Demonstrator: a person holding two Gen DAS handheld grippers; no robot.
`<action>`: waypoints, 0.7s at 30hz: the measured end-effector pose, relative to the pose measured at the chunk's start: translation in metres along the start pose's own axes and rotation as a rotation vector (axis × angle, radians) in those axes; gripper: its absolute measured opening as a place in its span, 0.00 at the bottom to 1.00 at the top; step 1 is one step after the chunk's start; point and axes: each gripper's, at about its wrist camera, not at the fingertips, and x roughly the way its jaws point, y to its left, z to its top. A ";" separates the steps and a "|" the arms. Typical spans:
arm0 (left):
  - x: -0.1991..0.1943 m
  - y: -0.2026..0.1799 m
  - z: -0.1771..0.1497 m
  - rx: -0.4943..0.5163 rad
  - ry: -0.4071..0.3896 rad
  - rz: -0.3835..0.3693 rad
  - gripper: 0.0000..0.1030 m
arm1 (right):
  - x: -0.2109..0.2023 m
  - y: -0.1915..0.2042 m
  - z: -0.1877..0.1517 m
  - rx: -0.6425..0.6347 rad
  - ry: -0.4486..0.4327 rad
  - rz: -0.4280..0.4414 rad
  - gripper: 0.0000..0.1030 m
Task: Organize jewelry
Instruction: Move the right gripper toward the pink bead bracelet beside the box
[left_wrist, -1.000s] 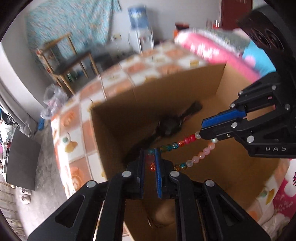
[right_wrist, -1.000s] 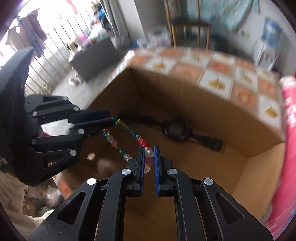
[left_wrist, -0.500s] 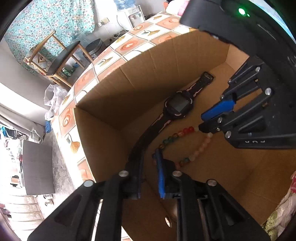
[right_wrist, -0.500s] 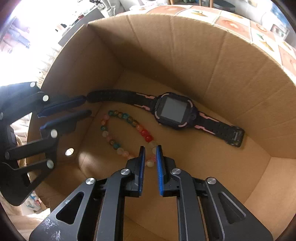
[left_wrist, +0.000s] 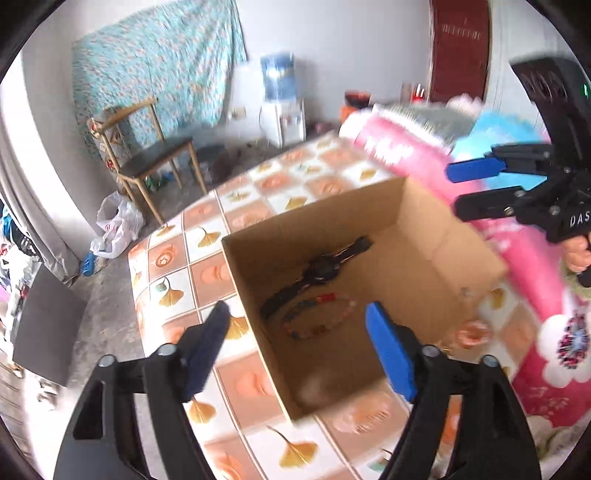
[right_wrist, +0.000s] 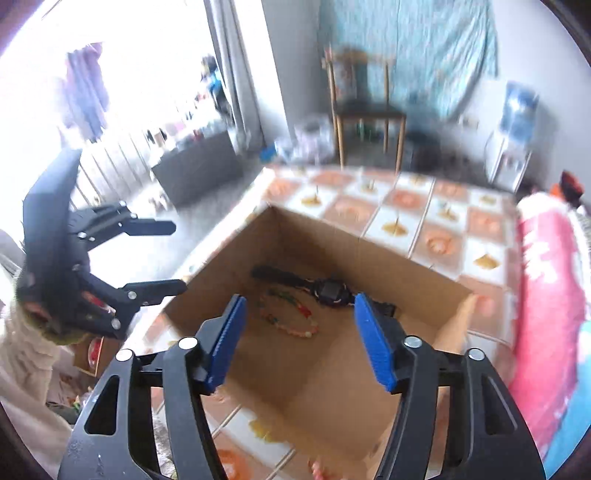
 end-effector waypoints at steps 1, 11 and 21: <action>-0.016 -0.001 -0.011 -0.016 -0.033 -0.017 0.80 | -0.020 0.005 -0.016 0.005 -0.036 -0.009 0.62; -0.020 -0.024 -0.125 -0.199 -0.077 -0.018 0.90 | -0.019 -0.012 -0.141 0.391 0.013 -0.025 0.62; 0.063 -0.017 -0.133 -0.290 0.039 0.056 0.90 | 0.028 -0.023 -0.157 0.533 0.069 0.008 0.33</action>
